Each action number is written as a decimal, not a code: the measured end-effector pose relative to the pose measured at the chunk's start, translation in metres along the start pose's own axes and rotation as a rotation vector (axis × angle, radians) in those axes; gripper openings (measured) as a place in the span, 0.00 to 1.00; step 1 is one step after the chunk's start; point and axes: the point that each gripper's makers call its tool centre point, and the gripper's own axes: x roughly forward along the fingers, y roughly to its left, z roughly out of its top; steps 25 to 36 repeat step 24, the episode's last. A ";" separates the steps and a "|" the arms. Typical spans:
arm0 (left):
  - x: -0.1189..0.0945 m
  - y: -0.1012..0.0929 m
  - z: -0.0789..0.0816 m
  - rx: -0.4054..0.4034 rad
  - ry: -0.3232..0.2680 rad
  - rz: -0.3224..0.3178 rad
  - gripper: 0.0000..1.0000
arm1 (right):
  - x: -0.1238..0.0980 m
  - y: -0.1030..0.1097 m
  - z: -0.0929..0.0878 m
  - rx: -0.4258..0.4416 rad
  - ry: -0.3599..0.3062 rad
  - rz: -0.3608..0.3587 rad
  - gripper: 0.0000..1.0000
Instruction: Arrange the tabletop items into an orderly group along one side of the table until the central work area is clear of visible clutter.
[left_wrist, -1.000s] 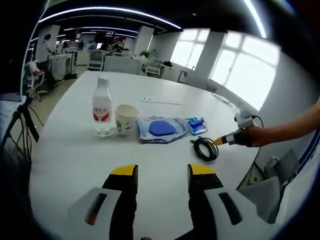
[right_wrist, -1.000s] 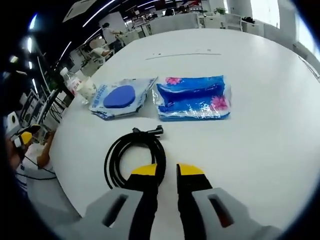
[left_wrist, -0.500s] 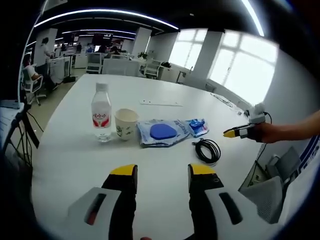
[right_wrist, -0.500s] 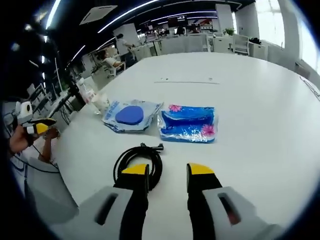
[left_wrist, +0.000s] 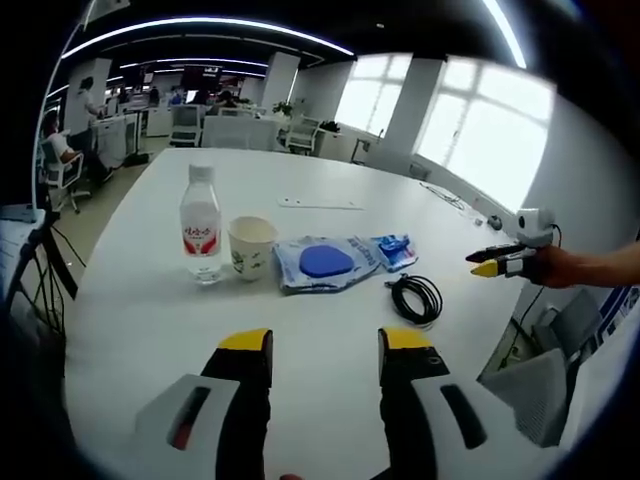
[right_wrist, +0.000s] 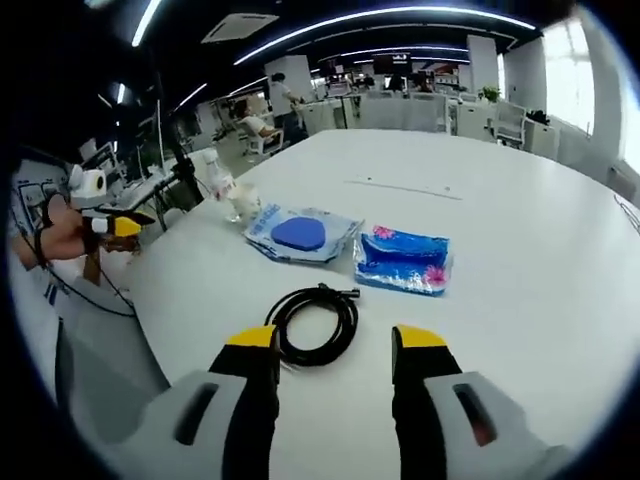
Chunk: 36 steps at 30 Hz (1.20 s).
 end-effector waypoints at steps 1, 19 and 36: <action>0.000 0.000 0.000 0.000 0.001 0.000 0.42 | 0.000 0.005 -0.002 -0.011 0.003 0.007 0.45; -0.001 -0.005 -0.008 0.005 0.017 -0.010 0.42 | 0.002 0.036 -0.025 -0.008 0.040 0.037 0.56; -0.001 -0.005 -0.008 0.004 0.015 -0.011 0.42 | 0.002 0.035 -0.025 -0.001 0.039 0.036 0.56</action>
